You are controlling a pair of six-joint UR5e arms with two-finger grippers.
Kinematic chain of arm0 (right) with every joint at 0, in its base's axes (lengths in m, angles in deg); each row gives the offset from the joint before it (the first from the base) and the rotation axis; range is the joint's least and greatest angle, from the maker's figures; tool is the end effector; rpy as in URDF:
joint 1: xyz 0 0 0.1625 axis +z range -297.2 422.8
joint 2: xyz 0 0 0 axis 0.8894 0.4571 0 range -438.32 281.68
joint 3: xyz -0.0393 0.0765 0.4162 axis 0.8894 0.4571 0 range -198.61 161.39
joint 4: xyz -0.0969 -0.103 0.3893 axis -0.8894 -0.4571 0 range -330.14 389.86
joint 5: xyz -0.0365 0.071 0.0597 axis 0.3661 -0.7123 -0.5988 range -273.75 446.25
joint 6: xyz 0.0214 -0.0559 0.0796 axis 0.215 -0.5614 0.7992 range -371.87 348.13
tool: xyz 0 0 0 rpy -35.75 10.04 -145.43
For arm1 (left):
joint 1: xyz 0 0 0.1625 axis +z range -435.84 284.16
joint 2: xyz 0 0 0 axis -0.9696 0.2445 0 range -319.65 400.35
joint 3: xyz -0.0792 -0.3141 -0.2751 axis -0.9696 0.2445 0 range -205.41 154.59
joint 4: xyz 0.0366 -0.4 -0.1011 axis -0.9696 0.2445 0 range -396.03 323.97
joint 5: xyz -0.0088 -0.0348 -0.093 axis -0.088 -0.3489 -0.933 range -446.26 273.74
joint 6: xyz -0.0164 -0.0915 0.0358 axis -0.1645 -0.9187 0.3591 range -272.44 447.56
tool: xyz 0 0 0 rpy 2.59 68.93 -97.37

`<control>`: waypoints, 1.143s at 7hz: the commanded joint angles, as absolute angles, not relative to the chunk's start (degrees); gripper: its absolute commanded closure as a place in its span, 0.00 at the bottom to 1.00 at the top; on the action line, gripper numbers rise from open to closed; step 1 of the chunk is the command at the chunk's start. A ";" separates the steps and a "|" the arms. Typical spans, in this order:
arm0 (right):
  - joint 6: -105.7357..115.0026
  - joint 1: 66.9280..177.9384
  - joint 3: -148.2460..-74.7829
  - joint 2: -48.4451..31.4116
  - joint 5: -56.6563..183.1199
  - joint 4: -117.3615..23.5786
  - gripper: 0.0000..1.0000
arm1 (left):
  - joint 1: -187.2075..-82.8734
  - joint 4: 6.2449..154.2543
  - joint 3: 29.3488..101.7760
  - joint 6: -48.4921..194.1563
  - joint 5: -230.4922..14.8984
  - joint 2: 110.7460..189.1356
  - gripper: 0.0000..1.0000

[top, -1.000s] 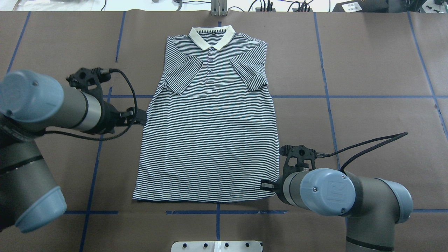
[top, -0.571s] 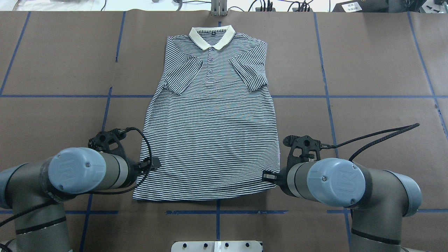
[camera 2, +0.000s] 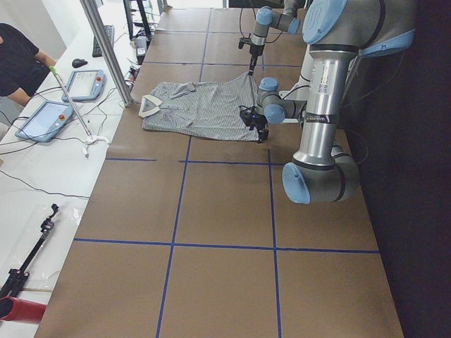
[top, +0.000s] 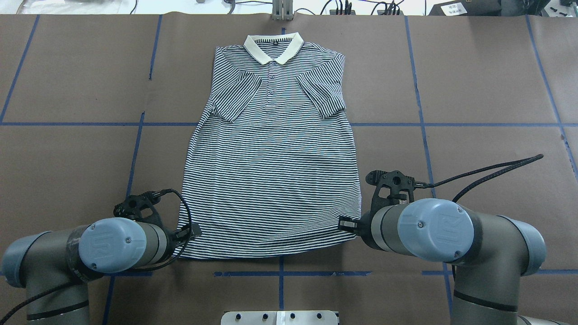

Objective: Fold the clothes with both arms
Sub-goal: 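Grasp the hem corners with both grippers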

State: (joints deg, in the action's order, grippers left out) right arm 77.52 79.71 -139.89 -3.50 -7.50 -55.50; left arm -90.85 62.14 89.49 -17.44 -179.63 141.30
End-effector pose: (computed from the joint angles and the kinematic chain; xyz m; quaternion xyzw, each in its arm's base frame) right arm -0.4619 -0.2729 0.2732 0.0365 -0.4306 0.1138 0.8946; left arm 0.4880 -0.2627 0.3523 -0.0273 0.3746 -0.2292 0.8980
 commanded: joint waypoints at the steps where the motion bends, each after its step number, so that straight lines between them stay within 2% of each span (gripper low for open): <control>1: 77.52 79.76 -139.90 -3.53 -7.44 -55.49 1.00 | -90.26 62.14 89.11 -17.55 -179.60 141.33 0.02; 2: 77.52 79.76 -139.90 -3.53 -7.44 -55.49 1.00 | -89.74 62.14 89.03 -17.55 -179.60 141.25 0.02; 3: 77.52 79.76 -139.90 -3.53 -7.44 -55.49 1.00 | -89.47 62.14 89.11 -17.64 -179.60 141.33 0.08; 4: 77.52 79.76 -139.90 -3.53 -7.44 -55.49 1.00 | -89.38 62.14 89.11 -17.64 -179.60 141.25 0.22; 6: 77.52 79.85 -139.81 -3.35 -7.52 -55.49 1.00 | -89.38 62.14 89.11 -17.73 -179.60 141.42 0.65; 7: 77.52 79.85 -139.81 -3.27 -7.53 -55.49 1.00 | -89.38 62.14 89.20 -17.82 -179.69 141.68 0.91; 8: 77.52 79.85 -139.81 -3.27 -7.53 -55.49 1.00 | -89.38 62.06 89.20 -17.82 -179.78 141.86 1.00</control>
